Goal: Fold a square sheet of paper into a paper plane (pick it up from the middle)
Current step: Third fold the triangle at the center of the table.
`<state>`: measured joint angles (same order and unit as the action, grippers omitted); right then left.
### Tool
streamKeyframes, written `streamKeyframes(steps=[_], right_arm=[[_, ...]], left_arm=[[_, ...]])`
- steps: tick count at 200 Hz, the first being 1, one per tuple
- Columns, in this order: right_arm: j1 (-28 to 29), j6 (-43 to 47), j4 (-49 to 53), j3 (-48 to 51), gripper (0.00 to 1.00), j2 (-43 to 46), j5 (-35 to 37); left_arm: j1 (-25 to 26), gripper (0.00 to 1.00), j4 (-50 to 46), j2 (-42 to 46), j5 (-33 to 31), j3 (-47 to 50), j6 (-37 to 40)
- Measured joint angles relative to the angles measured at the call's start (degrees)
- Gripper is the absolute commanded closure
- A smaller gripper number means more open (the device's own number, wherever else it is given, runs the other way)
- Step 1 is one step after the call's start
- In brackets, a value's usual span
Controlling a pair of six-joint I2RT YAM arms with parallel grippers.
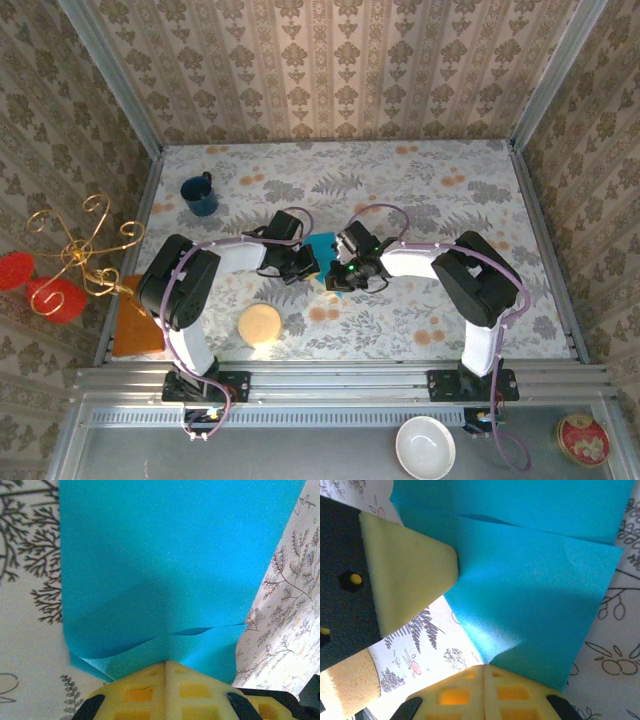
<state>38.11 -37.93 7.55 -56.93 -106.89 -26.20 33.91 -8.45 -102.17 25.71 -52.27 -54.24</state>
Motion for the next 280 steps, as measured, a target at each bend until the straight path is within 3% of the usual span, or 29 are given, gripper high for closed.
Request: streamKeyframes(steps=[192,280], right_arm=[[-0.9,0.7,-0.9,-1.3,0.91,-1.1,-0.9],[-1.5,3.1,-2.9,8.2,0.91,5.2,-3.0]], left_arm=[[-0.2,0.95,0.0,-0.1,0.3,0.0,0.0],[-0.6,0.95,0.4,-0.3,1.1,0.2,0.1]])
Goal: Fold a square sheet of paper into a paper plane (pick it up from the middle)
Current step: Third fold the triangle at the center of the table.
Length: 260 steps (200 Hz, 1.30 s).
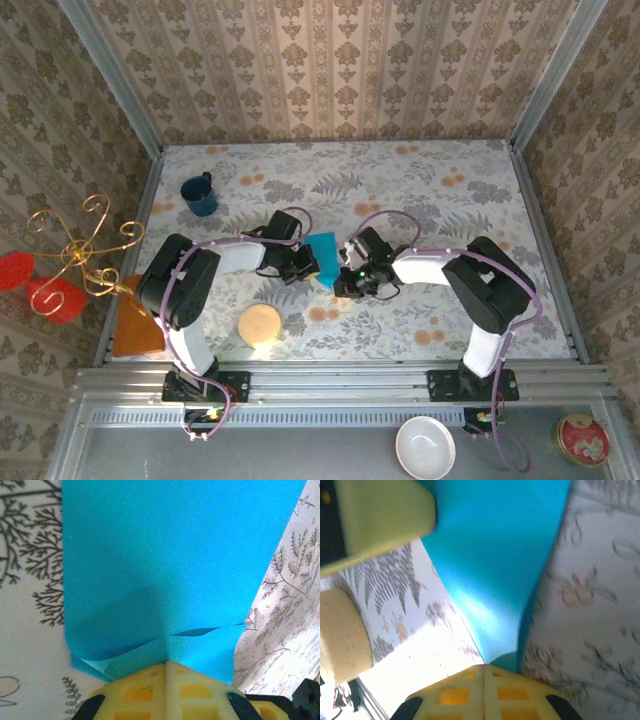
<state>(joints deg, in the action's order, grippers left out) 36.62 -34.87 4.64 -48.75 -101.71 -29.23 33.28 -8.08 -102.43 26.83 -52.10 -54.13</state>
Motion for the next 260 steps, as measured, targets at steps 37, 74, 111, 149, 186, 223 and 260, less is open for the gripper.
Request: streamKeyframes(steps=[37,74,111,149,186,223,260], right_arm=[[0.0,0.6,3.0,3.4,0.91,3.9,0.1],[0.0,0.1,4.4,3.2,0.91,6.8,0.1],[0.0,-1.4,3.5,-2.0,0.93,4.7,0.3],[0.0,-1.8,2.2,-5.6,0.95,0.0,0.9],[0.0,-1.8,3.4,-5.7,0.95,-1.9,2.3],[0.0,-1.8,4.2,-5.7,0.96,-2.0,4.1],[0.0,-1.8,4.7,-6.1,0.97,-2.7,4.6]], left_arm=[[0.0,0.95,0.0,0.0,0.2,0.0,0.4],[0.0,0.95,0.0,0.0,0.2,0.0,1.0],[0.0,0.95,0.0,0.0,0.3,-0.1,1.5],[-0.1,0.95,-0.3,-0.3,0.3,-0.6,1.9],[-0.1,0.95,-0.5,-0.3,0.3,-0.8,2.1],[0.0,0.92,-0.7,-0.2,0.2,-0.9,3.0],[0.5,0.89,-2.0,2.4,-2.7,-0.9,5.6]])
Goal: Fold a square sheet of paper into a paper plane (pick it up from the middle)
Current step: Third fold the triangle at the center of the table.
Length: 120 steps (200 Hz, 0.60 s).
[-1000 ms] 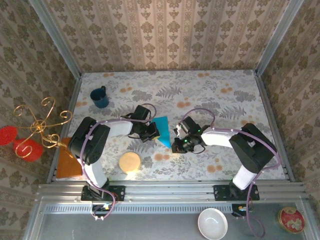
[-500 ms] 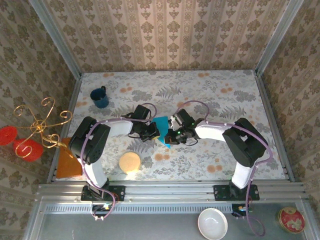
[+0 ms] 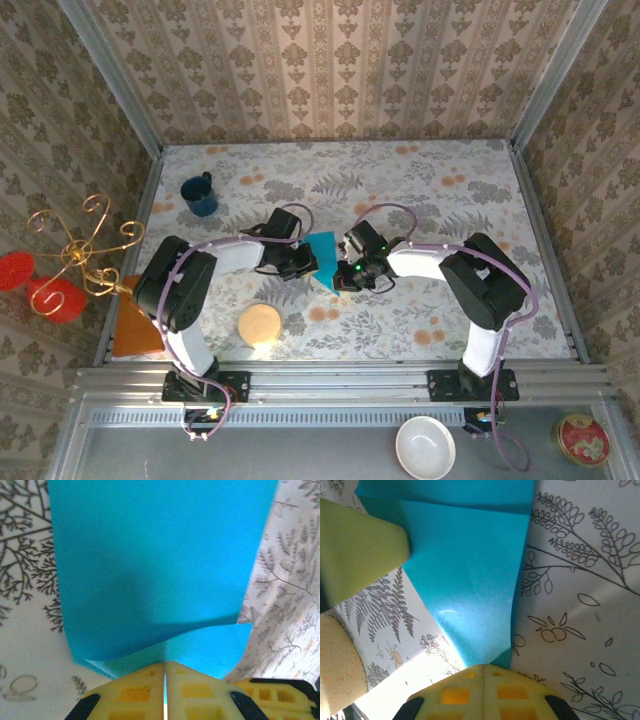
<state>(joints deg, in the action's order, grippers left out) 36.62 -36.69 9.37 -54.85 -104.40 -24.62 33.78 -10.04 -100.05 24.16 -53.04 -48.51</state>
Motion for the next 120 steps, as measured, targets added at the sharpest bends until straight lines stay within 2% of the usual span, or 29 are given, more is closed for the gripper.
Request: streamKeyframes(steps=[47,120], right_arm=[[0.0,-0.9,0.3,-0.3,0.98,-0.3,0.0],[0.0,-2.0,1.6,-1.4,0.99,-0.8,0.0]], left_arm=[[3.8,0.9,0.8,5.9,-2.4,0.2,2.1],[6.0,0.9,3.2,3.2,-2.3,1.3,2.0]])
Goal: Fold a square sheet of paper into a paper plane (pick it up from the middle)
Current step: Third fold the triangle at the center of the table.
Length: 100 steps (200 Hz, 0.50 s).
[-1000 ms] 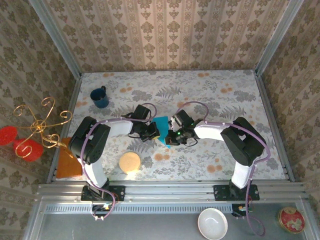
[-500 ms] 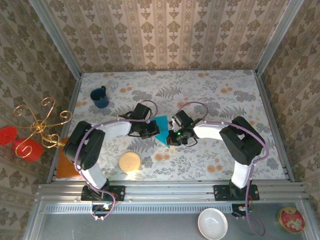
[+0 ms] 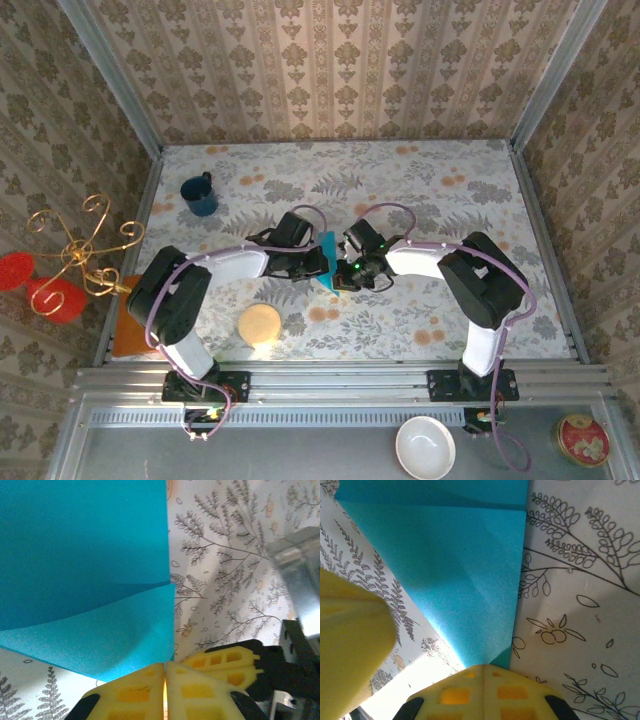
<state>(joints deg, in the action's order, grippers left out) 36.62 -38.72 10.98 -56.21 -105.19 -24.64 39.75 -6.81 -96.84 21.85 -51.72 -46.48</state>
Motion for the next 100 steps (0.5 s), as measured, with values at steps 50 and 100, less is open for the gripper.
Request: streamKeyframes(steps=[50,100], right_arm=[[0.0,-0.9,0.0,0.0,1.0,-0.1,0.0],[0.1,-2.2,0.3,-0.3,1.0,-0.3,0.0]], left_arm=[[0.7,0.9,0.9,-1.8,0.5,0.1,-0.4],[0.7,0.91,1.0,-2.8,0.5,0.9,-1.0]])
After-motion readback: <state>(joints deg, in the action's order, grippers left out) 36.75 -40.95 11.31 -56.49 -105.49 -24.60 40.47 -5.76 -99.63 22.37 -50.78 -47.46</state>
